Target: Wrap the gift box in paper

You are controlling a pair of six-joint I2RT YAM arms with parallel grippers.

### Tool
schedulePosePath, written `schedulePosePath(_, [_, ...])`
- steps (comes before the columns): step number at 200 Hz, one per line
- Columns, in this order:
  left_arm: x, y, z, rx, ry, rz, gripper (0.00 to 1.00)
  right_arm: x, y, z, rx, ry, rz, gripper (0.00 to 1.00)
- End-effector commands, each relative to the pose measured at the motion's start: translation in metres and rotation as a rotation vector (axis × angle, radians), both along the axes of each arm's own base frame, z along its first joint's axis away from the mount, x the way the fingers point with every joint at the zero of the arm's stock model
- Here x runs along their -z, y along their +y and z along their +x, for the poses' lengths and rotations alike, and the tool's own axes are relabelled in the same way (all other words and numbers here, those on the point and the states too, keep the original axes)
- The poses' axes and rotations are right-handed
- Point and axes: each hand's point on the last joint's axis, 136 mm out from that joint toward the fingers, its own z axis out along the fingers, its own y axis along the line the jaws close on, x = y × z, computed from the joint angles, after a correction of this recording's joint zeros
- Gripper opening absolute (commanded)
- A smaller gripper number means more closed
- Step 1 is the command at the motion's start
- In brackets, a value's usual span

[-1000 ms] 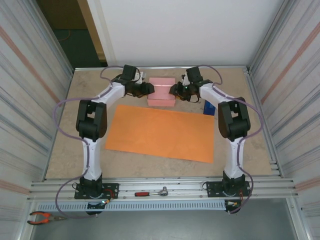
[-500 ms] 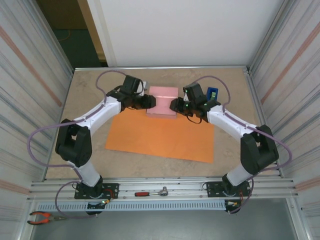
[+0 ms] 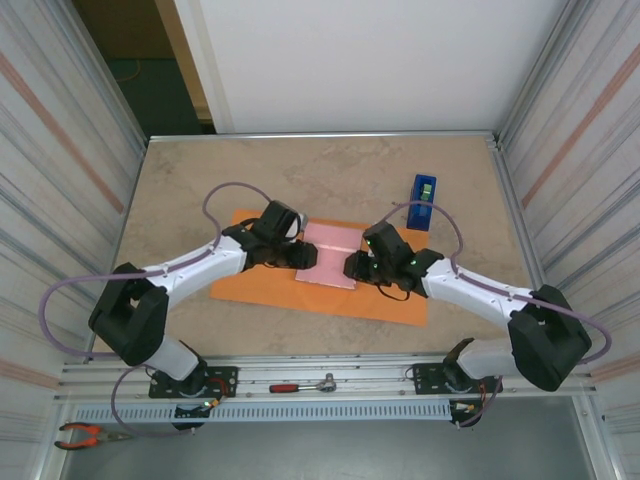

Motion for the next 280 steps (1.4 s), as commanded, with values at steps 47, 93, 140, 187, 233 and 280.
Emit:
schedulePosePath(47, [-0.027, -0.017, 0.002, -0.01, -0.083, -0.112, 0.6, -0.005, 0.001, 0.016, 0.027, -0.005, 0.048, 0.79])
schedulePosePath(93, [-0.036, 0.036, 0.026, -0.204, -0.114, -0.112, 0.68, -0.025, -0.055, 0.03, 0.141, -0.016, 0.052, 0.91])
schedulePosePath(140, [-0.005, 0.064, 0.061, -0.301, -0.043, -0.144, 0.7, -0.004, -0.101, 0.045, 0.229, 0.074, 0.107, 0.71])
schedulePosePath(187, [0.03, 0.068, 0.073, -0.322, 0.008, -0.128, 0.69, 0.024, -0.093, 0.059, 0.176, 0.154, 0.141, 0.26])
schedulePosePath(233, [0.058, 0.098, 0.064, -0.44, 0.064, -0.113, 0.69, 0.049, -0.088, 0.068, 0.144, 0.201, 0.129, 0.15])
schedulePosePath(280, [0.073, 0.136, 0.046, -0.545, 0.1, -0.052, 0.7, 0.065, -0.08, 0.076, 0.099, 0.238, 0.123, 0.12])
